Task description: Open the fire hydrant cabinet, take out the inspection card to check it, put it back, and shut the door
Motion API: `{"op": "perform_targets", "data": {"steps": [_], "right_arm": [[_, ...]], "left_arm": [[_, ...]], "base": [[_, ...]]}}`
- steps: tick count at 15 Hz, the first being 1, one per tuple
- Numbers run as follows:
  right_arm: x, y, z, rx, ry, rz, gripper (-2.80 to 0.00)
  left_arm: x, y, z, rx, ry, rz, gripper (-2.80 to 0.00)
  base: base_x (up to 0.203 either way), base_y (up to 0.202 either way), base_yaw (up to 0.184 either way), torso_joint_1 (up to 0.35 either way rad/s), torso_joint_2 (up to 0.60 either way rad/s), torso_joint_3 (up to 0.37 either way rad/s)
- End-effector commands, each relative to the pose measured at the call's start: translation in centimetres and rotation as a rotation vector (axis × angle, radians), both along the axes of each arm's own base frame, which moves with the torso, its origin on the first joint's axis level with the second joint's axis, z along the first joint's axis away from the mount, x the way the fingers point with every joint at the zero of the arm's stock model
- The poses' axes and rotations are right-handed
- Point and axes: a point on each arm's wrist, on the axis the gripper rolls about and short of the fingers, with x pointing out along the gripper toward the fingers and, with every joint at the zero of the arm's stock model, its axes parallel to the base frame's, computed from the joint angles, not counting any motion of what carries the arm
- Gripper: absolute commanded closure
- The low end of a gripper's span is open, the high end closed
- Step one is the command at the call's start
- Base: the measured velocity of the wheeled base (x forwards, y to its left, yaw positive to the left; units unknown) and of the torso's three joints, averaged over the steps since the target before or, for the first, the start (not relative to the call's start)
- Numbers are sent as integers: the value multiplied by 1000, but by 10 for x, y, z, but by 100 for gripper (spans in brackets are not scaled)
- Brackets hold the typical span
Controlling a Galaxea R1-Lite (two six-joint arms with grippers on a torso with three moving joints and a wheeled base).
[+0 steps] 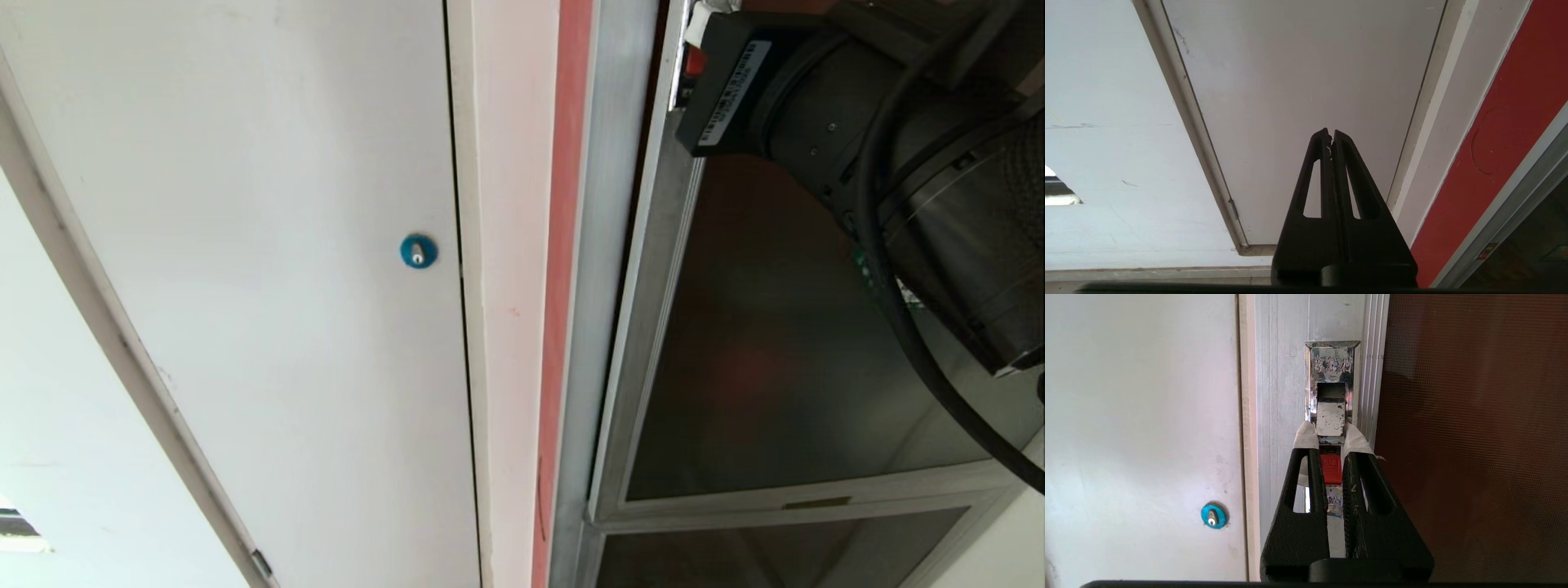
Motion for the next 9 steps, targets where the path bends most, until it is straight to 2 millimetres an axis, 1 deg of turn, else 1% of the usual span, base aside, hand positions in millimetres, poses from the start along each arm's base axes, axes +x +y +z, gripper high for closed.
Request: {"op": "perform_targets", "data": {"steps": [1, 4, 9], "right_arm": [[-6, -6, 5, 19, -13, -3, 0], [-12, -6, 4, 13, -9, 12, 0], [-12, -5, -4, -5, 11, 11, 0]], "left_arm": [[0, 0, 0, 0, 0, 0, 0], [0, 0, 0, 0, 0, 1, 0], [0, 0, 0, 0, 0, 1, 0]], "base": [[0, 0, 0, 0, 0, 0], [0, 0, 0, 0, 0, 0], [0, 0, 0, 0, 0, 0]]}}
